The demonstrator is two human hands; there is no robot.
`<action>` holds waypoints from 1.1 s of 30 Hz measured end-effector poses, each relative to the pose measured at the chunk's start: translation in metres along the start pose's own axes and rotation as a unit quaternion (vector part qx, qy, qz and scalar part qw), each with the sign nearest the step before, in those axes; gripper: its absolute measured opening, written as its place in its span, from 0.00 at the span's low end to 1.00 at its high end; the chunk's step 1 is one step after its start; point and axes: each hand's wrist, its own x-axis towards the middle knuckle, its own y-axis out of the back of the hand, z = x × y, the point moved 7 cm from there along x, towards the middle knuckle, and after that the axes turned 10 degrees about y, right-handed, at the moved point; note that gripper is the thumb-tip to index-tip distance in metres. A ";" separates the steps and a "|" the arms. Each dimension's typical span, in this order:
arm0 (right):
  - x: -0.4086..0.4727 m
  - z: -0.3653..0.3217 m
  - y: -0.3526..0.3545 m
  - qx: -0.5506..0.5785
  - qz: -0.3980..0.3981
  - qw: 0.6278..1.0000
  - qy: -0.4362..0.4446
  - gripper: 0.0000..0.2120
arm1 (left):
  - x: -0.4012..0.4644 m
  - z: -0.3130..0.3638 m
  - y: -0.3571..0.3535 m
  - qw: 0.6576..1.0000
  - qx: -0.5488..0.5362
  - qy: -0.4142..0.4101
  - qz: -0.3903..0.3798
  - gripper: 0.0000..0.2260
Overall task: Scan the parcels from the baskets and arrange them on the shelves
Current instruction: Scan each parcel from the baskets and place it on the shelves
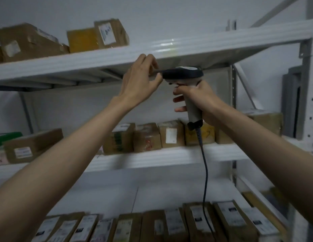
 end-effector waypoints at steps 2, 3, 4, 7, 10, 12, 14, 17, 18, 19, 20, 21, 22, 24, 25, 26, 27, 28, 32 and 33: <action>-0.023 0.014 0.018 -0.011 0.000 0.999 -0.039 0.19 | -0.028 0.015 -0.025 0.998 -0.044 0.017 -0.046 0.07; -0.036 0.022 0.029 -0.014 0.002 0.998 -0.059 0.20 | -0.043 0.020 -0.038 0.995 -0.063 0.035 -0.070 0.07; -0.049 0.030 0.040 -0.017 0.008 0.997 -0.077 0.20 | -0.058 0.027 -0.052 0.991 -0.082 0.051 -0.096 0.06; -0.093 0.054 0.076 -0.046 0.037 0.992 -0.115 0.18 | -0.109 0.050 -0.093 0.974 -0.129 0.074 -0.170 0.05; -0.140 0.079 0.115 -0.076 0.072 0.982 -0.155 0.14 | -0.159 0.085 -0.133 0.954 -0.166 0.076 -0.238 0.05; -0.171 0.096 0.139 -0.089 0.093 0.974 -0.184 0.10 | -0.191 0.111 -0.160 0.936 -0.187 0.081 -0.288 0.04; -0.203 0.113 0.163 -0.097 0.115 0.965 -0.214 0.09 | -0.224 0.139 -0.186 0.916 -0.205 0.073 -0.336 0.05; -0.255 0.140 0.197 -0.095 0.139 0.948 -0.270 0.10 | -0.276 0.180 -0.225 0.880 -0.229 0.062 -0.412 0.04; -0.273 0.150 0.208 -0.093 0.148 0.940 -0.291 0.11 | -0.296 0.192 -0.238 0.864 -0.234 0.067 -0.440 0.04; -0.293 0.160 0.218 -0.091 0.157 0.932 -0.313 0.11 | -0.318 0.204 -0.251 0.847 -0.235 0.073 -0.471 0.05; -0.312 0.171 0.227 -0.090 0.164 0.924 -0.333 0.11 | -0.340 0.215 -0.263 0.828 -0.231 0.078 -0.505 0.06; -0.332 0.182 0.236 -0.091 0.172 0.915 -0.354 0.11 | -0.364 0.225 -0.275 0.806 -0.228 0.080 -0.540 0.06; -0.353 0.193 0.244 -0.093 0.181 0.905 -0.374 0.10 | -0.389 0.235 -0.285 0.783 -0.228 0.081 -0.572 0.06; -0.396 0.216 0.258 -0.092 0.211 0.881 -0.414 0.09 | -0.438 0.250 -0.301 0.741 -0.223 0.078 -0.628 0.06; -0.420 0.229 0.264 -0.089 0.225 0.868 -0.435 0.08 | -0.464 0.256 -0.309 0.721 -0.215 0.079 -0.654 0.07; -0.443 0.241 0.268 -0.090 0.235 0.854 -0.456 0.07 | -0.490 0.260 -0.315 0.699 -0.205 0.083 -0.680 0.08; -0.467 0.253 0.272 -0.095 0.242 0.839 -0.478 0.07 | -0.516 0.264 -0.320 0.676 -0.195 0.088 -0.705 0.07; -0.491 0.266 0.275 -0.099 0.248 0.823 -0.502 0.08 | -0.542 0.266 -0.324 0.654 -0.187 0.096 -0.727 0.07; -0.589 0.305 0.271 -0.053 0.304 0.760 -0.572 0.10 | -0.638 0.272 -0.335 0.585 -0.172 0.105 -0.785 0.07; -0.613 0.312 0.269 -0.048 0.321 0.744 -0.584 0.10 | -0.662 0.274 -0.336 0.571 -0.168 0.098 -0.798 0.06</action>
